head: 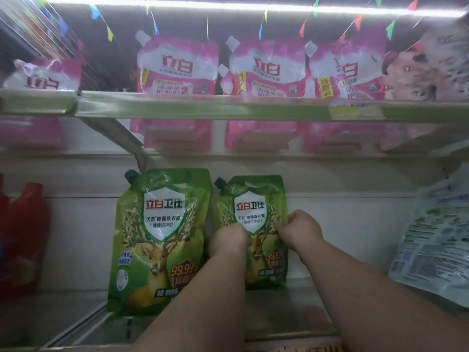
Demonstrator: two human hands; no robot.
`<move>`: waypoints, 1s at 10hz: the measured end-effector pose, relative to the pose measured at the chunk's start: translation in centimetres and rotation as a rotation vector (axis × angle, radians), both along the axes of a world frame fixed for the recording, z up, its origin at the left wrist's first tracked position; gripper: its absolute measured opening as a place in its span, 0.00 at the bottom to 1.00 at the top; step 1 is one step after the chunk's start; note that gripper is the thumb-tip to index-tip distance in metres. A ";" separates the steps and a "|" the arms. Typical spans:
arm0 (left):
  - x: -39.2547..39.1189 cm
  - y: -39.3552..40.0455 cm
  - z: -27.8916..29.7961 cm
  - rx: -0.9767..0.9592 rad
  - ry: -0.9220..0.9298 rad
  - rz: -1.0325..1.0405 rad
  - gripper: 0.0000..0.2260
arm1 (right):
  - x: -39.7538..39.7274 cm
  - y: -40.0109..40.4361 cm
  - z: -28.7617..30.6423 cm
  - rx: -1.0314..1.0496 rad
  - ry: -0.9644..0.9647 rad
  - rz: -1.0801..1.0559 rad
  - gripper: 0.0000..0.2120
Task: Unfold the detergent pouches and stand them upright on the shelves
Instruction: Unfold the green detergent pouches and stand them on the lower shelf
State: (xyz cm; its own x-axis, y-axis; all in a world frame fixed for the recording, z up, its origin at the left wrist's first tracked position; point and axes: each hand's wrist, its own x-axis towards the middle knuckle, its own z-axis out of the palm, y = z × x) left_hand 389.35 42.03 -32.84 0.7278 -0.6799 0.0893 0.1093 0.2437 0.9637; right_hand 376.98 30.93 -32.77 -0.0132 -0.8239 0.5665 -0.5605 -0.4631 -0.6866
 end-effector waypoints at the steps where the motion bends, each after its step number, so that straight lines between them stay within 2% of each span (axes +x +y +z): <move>1: -0.7 1.3 0.1 0.034 -0.130 -0.001 0.12 | -0.3 0.3 0.0 -0.021 0.024 -0.094 0.20; 2: -1.6 2.1 -0.1 0.139 -0.383 -0.008 0.09 | -0.6 1.2 -0.2 -0.035 0.014 -0.136 0.20; 3: -2.4 2.5 -0.8 0.170 -0.400 0.006 0.13 | -1.1 2.7 -0.3 -0.043 0.021 -0.119 0.19; 4: -3.2 3.2 -1.1 0.093 -0.329 -0.028 0.28 | -1.3 3.9 0.0 -0.045 0.012 -0.100 0.20; 5: -4.0 4.4 -1.3 0.075 -0.378 -0.047 0.33 | -1.8 4.5 0.1 -0.043 0.010 -0.089 0.20; 6: -4.3 5.5 -1.6 0.053 -0.408 -0.083 0.26 | -2.3 5.2 -0.2 -0.044 0.009 -0.084 0.21; 7: -4.7 6.1 -1.8 0.008 -0.446 -0.093 0.14 | -3.1 6.0 -0.5 -0.042 -0.006 -0.083 0.21; 10: -7.3 6.5 -2.4 -0.030 -0.567 -0.089 0.12 | -5.9 8.1 -2.0 -0.048 -0.015 -0.051 0.23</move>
State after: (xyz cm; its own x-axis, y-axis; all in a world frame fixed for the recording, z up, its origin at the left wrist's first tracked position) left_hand 382.02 48.55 -35.23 0.5006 -0.7275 0.4692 -0.4014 0.2852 0.8704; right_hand 371.07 39.03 -34.73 -0.0635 -0.7936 0.6051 -0.5743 -0.4668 -0.6725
